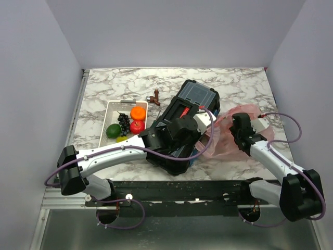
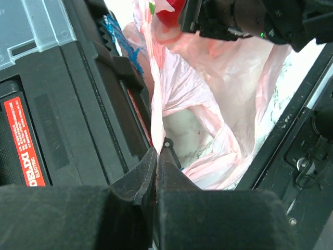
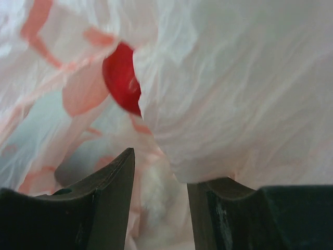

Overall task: Take the fake fruits out of the plastic bag
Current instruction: Take out the fake fruit from the plastic bag.

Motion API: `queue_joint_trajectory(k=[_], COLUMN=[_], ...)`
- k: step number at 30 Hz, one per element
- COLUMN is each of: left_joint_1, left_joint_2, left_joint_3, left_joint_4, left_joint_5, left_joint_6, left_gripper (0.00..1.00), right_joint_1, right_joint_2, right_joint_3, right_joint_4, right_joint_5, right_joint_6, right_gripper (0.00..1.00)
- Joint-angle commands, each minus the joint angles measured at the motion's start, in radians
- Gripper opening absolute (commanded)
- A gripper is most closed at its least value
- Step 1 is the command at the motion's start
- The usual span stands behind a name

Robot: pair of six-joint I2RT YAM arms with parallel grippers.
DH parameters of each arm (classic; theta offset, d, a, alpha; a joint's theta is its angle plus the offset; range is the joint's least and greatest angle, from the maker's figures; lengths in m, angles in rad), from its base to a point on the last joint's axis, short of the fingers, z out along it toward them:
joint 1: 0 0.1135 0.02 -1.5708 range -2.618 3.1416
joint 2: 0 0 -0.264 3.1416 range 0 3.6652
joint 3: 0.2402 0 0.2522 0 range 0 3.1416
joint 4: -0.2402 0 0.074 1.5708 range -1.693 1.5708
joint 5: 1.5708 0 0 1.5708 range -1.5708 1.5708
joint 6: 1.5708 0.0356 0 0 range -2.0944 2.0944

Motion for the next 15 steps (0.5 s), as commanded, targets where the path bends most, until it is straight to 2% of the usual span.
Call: queue_joint_trajectory(k=[1,6,9,12,15], left_joint_1=[-0.012,-0.048,-0.082,-0.118,-0.136], left_joint_2=[-0.022,0.003,0.021,0.035,0.044], left_joint_3=[-0.021,-0.015,-0.009,-0.010,-0.011], left_joint_4=[0.026,0.026,0.019,0.019,0.015], left_joint_5=[-0.051,0.015,0.022,-0.009,-0.033], left_joint_6=[0.005,0.020,0.018,0.022,0.024], left_gripper=[0.00,0.00,0.00,0.00,0.00], right_joint_1=[-0.066,-0.106,-0.170,-0.176,-0.180], right_joint_2=[0.010,-0.080,-0.135,-0.189,-0.201], right_joint_3=[-0.003,-0.038,-0.070,-0.072,-0.060], right_joint_4=[0.083,0.027,-0.043,-0.164,-0.199], right_joint_5=[-0.010,0.089,0.064,0.126,0.167], right_joint_6=[-0.082,-0.064,0.017,0.125,0.087], right_gripper=[0.47,0.54,0.54,0.54,0.52])
